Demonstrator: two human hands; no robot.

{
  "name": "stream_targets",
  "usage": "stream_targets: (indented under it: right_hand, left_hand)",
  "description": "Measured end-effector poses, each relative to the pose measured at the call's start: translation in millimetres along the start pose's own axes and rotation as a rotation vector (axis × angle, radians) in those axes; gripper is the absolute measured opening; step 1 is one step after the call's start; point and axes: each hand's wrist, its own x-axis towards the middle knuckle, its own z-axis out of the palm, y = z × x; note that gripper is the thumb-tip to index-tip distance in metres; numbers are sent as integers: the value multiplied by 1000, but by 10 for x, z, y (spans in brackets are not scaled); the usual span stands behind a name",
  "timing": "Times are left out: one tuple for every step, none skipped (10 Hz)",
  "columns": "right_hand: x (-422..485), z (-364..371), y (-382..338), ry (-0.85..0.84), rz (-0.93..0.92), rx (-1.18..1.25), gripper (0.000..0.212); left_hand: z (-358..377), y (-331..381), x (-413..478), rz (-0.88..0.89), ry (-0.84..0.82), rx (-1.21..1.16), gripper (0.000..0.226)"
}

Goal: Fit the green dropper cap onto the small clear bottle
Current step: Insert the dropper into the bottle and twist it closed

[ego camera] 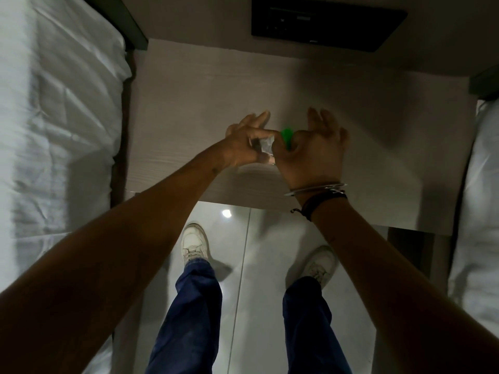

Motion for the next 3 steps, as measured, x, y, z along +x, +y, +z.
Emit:
stream_targets:
  right_hand:
    - [-54, 14, 40, -14, -6, -39, 43]
    - [-89, -34, 60, -10, -21, -79, 51]
    - [-111, -104, 17, -3, -13, -134, 57]
  left_hand:
    - [30, 0, -14, -45, 6, 42, 61]
    - [69, 33, -44, -33, 8, 121, 64]
    - [38, 83, -102, -55, 19, 157, 76]
